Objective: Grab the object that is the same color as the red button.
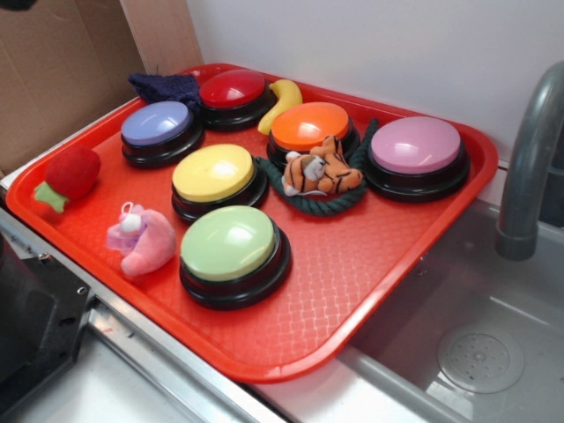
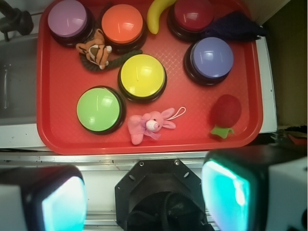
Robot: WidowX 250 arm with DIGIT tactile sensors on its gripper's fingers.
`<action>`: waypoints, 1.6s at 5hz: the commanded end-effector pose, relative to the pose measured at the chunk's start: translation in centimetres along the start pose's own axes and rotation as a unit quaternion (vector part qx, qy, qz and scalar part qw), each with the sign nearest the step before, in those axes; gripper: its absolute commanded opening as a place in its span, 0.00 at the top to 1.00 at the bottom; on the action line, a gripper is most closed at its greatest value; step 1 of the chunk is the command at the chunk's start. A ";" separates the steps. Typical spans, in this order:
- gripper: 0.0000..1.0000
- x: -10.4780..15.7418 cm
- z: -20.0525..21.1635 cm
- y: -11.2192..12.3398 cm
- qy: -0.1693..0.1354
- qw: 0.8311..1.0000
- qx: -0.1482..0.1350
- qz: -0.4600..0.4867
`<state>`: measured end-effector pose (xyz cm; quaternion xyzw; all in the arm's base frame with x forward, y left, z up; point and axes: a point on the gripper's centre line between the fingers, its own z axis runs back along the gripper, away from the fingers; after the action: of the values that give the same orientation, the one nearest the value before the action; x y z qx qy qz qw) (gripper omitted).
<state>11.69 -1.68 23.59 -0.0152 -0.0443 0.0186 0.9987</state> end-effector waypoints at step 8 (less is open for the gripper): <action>0.00 2.1 -18.1 18.4 -0.005 0.955 0.082 0.284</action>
<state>15.42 15.41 4.29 0.0459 -0.0272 0.3050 0.9509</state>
